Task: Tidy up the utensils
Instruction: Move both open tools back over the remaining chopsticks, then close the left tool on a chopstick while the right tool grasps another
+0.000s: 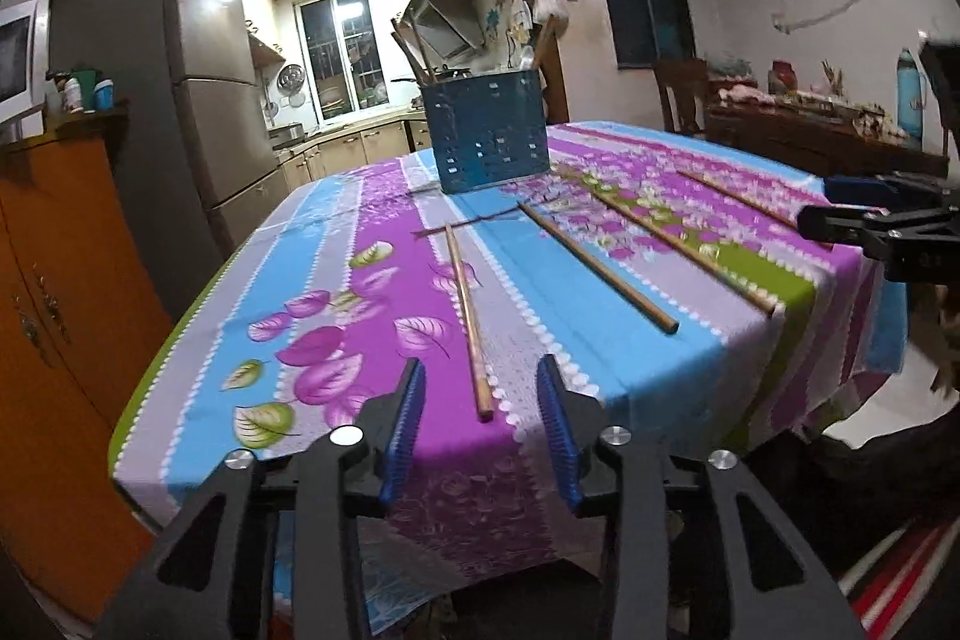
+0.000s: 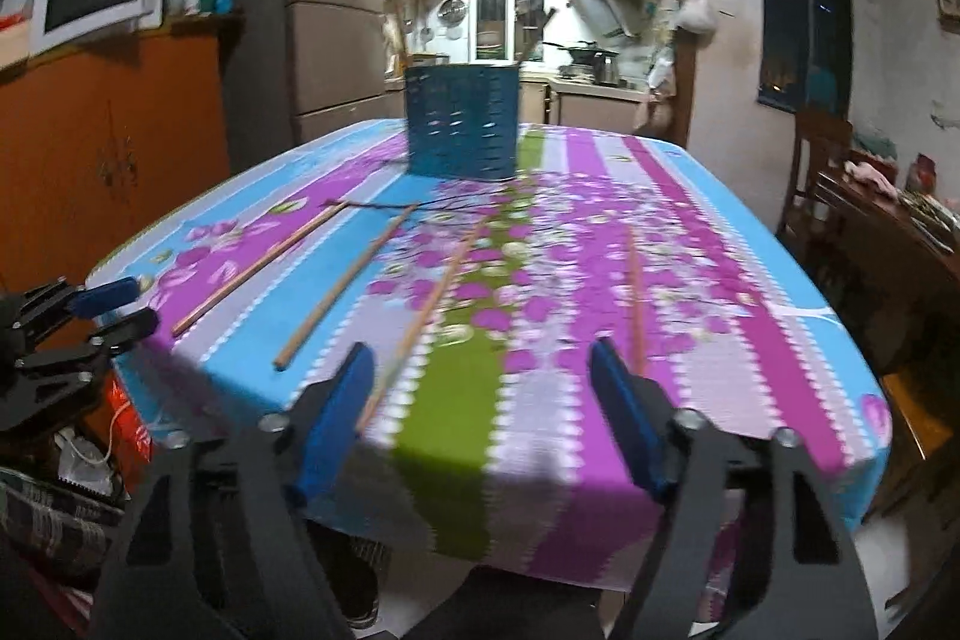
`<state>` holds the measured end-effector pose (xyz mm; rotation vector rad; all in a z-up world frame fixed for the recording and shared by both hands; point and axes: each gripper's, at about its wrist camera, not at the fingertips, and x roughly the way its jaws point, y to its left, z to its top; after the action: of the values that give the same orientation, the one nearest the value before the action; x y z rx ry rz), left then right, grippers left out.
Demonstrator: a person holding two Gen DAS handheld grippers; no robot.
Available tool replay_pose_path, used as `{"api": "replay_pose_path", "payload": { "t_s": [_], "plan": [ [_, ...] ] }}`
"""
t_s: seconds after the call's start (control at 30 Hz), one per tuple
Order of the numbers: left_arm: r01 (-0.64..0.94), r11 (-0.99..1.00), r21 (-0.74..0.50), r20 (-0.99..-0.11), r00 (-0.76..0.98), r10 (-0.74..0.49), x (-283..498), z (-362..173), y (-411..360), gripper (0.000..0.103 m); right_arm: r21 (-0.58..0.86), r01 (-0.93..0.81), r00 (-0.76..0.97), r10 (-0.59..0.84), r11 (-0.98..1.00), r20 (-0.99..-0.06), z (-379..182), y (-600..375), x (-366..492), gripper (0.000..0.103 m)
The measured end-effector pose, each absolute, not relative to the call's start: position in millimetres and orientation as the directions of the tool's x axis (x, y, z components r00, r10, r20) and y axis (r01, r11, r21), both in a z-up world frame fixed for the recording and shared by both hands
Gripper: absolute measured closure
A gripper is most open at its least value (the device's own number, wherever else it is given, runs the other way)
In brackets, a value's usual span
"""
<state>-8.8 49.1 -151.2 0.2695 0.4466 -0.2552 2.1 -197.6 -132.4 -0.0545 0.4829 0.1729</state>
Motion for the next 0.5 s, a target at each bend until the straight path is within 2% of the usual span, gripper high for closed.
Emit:
{"api": "replay_pose_path", "payload": {
  "t_s": [0.03, 0.07, 0.13, 0.2, 0.4, 0.5],
  "plan": [
    [0.297, 0.933, 0.204, -0.462, 0.869, -0.176, -5.9, -154.8, 48.1, 0.074, -0.015, -0.189, 0.867, 0.159, 0.982, -0.473, -134.9, -192.1, 2.9, 0.055],
    [0.295, 0.934, 0.203, -0.465, 0.868, -0.173, -3.6, -157.1, 47.4, 0.076, -0.019, -0.198, 0.863, 0.165, 0.98, -0.478, -137.0, -188.8, 1.8, 0.058],
    [0.283, 0.938, 0.2, -0.459, 0.873, -0.166, -1.1, -163.0, 48.2, 0.078, -0.038, -0.213, 0.856, 0.168, 0.976, -0.488, -143.3, -177.8, -0.2, 0.075],
    [0.266, 0.941, 0.209, -0.444, 0.883, -0.151, 2.2, -167.4, 47.7, 0.078, -0.054, -0.234, 0.85, 0.177, 0.971, -0.496, -147.7, -170.6, -1.7, 0.078],
    [0.246, 0.946, 0.212, -0.419, 0.897, -0.14, 6.5, -171.8, 46.6, 0.078, -0.063, -0.232, 0.854, 0.172, 0.971, -0.491, -154.2, -161.2, -3.1, 0.078],
    [0.245, 0.946, 0.211, -0.412, 0.9, -0.141, 6.7, -172.5, 45.4, 0.078, -0.063, -0.218, 0.85, 0.157, 0.974, -0.502, -158.8, -158.5, 0.7, 0.085]
  ]
}}
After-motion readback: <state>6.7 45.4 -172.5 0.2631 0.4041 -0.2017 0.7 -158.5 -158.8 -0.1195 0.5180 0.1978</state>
